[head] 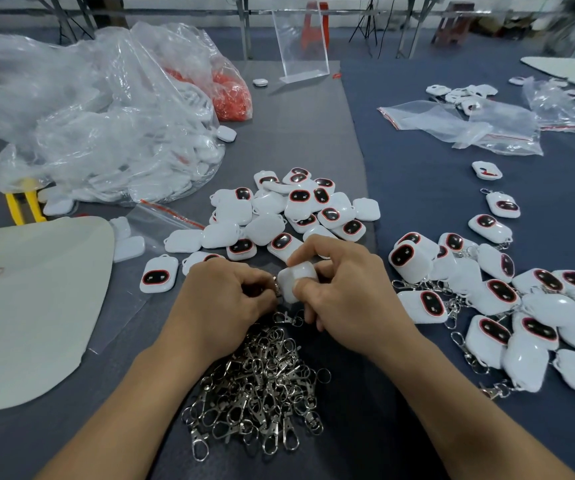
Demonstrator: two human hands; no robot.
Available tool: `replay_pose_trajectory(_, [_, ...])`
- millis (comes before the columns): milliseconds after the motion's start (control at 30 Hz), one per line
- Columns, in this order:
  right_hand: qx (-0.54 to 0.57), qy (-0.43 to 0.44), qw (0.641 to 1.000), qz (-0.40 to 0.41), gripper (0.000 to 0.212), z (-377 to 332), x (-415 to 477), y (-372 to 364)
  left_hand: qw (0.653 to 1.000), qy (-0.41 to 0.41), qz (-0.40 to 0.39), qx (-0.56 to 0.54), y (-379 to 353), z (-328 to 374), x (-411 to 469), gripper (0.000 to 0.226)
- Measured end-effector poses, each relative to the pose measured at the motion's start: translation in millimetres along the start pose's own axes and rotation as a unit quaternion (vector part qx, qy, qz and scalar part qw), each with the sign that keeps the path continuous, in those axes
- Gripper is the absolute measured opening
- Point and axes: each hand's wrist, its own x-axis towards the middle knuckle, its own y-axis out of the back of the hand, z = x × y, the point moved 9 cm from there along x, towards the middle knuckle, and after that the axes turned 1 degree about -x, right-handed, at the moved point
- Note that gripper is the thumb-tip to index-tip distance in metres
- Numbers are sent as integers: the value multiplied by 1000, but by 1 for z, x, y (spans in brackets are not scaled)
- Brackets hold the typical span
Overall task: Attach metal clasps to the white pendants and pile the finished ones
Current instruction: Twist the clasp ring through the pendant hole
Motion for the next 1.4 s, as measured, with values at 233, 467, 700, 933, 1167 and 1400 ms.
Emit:
replay_pose_trajectory(233, [-63, 115, 991, 29, 14, -20, -11, -8, 1000, 10, 4, -12, 1, -1, -1, 17])
replay_pose_trajectory(467, [-62, 99, 993, 13, 17, -17, -9, -7, 1000, 12, 18, -18, 1, 1, 1, 20])
replay_pose_trajectory(700, [164, -67, 984, 22, 28, 15, 1, 3, 997, 7, 56, -57, 6, 0, -2, 20])
replay_pose_trajectory(933, [363, -173, 916, -12, 22, 28, 2, -4, 978, -21, 101, -180, 16, 11, -3, 32])
replay_pose_trajectory(1167, [404, -210, 890, -36, 25, 31, 0, -9, 965, -46, 123, -228, 21, 18, -6, 16])
replay_pose_trajectory(1400, [424, -208, 880, -56, 30, 29, -1, -13, 959, -29, 93, -265, 17, 19, -5, 10])
